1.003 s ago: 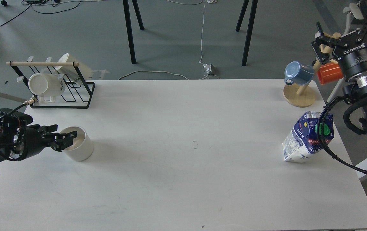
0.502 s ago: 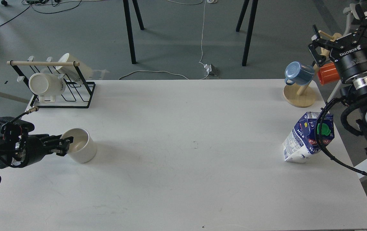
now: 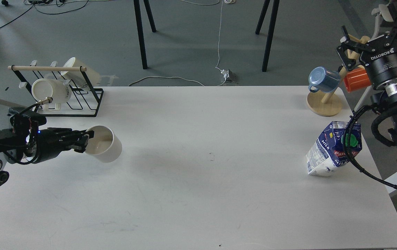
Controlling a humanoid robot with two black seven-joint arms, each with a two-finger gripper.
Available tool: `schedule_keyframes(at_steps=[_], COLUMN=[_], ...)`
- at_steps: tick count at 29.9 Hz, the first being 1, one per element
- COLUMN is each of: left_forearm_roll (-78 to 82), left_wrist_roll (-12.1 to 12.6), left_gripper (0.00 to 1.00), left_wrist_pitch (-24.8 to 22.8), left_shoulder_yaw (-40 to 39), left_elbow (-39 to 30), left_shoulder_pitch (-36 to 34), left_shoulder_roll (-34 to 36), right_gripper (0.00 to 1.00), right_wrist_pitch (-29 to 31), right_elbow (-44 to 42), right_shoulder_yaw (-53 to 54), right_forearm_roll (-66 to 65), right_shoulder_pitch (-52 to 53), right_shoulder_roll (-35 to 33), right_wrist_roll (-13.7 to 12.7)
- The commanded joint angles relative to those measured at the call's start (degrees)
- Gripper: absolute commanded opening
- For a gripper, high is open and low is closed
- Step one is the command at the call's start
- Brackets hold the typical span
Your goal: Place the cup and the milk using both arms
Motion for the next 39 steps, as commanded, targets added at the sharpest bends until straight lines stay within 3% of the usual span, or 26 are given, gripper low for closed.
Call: schedule_keyframes(at_steps=[1,6,10,13,20,30,33,36,39], left_forearm_roll=[0.5,11.9,16.7,16.6,17.2,17.8,17.4,17.1,16.3], left_wrist_roll=[0.4,1.4,1.8,4.9,9.3,10.2,10.2,10.2,10.0], left_gripper=[0.01,0.01,0.02,0.02,0.03,0.1,0.25,0.59,0.63], left_wrist_pitch=[-5.8,-12.1,-17.1,-17.9,-17.9,-16.8,-15.9,-14.3,-13.5], left_shoulder_yaw=[0.1,2.5,3.1,3.1,5.9,6.0,5.3,4.9,3.2], left_elbow=[-1.3,-1.0,-0.8,-0.9,0.8,5.6,5.7,5.6,5.0], left_shoulder_pitch=[-8.0,-16.2,-17.6,-17.4,-14.2,-10.9,-10.8,-10.8,-10.9], left_shoulder_roll=[-2.4,-18.3,-26.0,-32.1,-36.0,-38.2,-38.3,-38.2,-37.7], right_gripper=[0.99,0.99,0.99,0.99,0.99,0.99,0.99,0.99,0.99], right_wrist_pitch=[0.0,0.0,0.0,0.0,0.0,0.0,0.0,0.0,0.0], right_elbow=[0.1,0.2,0.3,0.2,0.3,0.3,0.3,0.3,0.5], right_shoulder_yaw=[0.1,0.0,0.2,0.8,0.9,0.7,0.7,0.7,0.8], right_forearm_roll=[0.0,0.0,0.0,0.0,0.0,0.0,0.0,0.0,0.1], right_shoulder_pitch=[0.0,0.0,0.1,0.1,0.0,-0.3,-0.3,-0.4,-1.3], right_shoulder_roll=[-0.5,-0.5,-0.7,-1.8,-1.9,-1.9,-1.9,-1.9,-2.0], right_wrist_roll=[0.0,0.0,0.0,0.0,0.0,0.0,0.0,0.0,0.0])
